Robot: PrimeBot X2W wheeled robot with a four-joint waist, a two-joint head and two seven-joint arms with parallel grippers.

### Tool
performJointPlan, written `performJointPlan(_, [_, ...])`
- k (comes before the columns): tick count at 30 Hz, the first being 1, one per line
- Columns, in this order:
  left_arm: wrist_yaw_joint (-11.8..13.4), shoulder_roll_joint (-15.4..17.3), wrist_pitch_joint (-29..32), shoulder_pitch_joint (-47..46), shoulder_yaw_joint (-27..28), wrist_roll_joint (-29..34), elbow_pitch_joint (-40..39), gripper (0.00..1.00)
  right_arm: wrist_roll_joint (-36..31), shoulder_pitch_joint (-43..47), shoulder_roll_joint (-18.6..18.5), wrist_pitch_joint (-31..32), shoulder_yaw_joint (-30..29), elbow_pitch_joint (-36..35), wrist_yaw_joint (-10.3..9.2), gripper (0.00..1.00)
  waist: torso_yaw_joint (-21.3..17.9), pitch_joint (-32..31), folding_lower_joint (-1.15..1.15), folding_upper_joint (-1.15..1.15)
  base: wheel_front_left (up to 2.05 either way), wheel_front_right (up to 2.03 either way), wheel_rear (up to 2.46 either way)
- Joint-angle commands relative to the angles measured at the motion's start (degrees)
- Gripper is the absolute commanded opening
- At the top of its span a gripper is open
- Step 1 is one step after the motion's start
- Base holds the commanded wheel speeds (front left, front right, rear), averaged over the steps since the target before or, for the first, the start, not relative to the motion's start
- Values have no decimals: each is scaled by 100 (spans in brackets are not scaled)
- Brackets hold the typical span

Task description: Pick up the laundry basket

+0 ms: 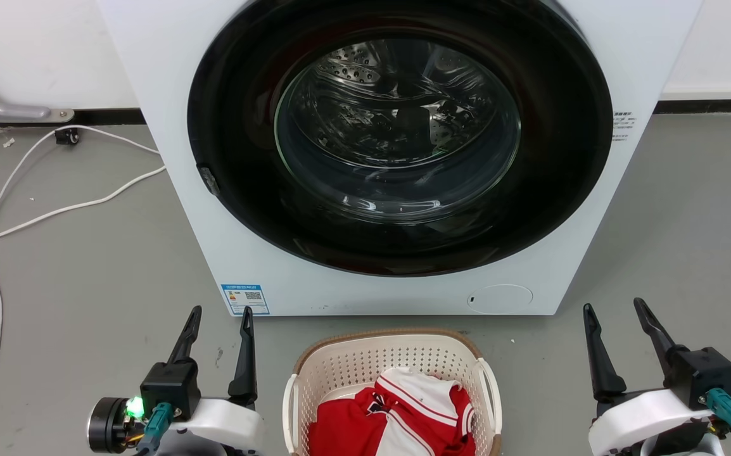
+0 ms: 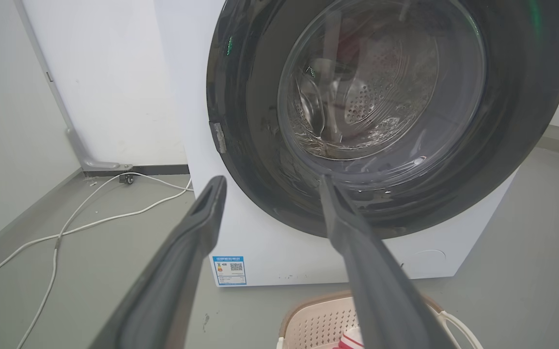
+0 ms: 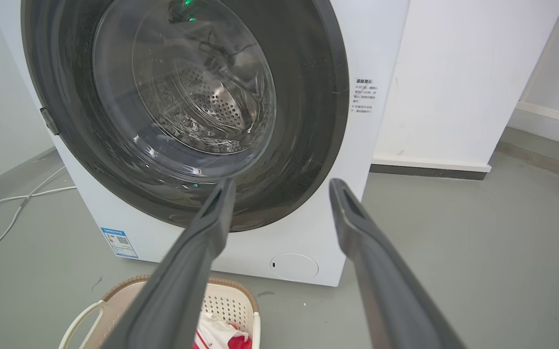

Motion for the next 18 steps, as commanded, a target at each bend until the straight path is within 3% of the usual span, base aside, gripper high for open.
performJointPlan(1, [-28, -3, -13, 56, 4, -28, 7, 100, 8, 15, 21, 8, -16, 4, -4, 100, 0, 5, 0, 0, 0, 0, 0])
performJointPlan(11, [-48, -19, -13, -229, 52, -48, 246, 100, 220, -157, 21, 184, -19, 148, -4, 100, -3, 262, 0, 0, 0, 0, 0])
performJointPlan(18, [-194, 20, 37, -944, 111, -209, 1153, 100, 355, -682, 20, 776, 67, 598, -4, 100, -56, 841, 0, 0, 0, 0, 0])
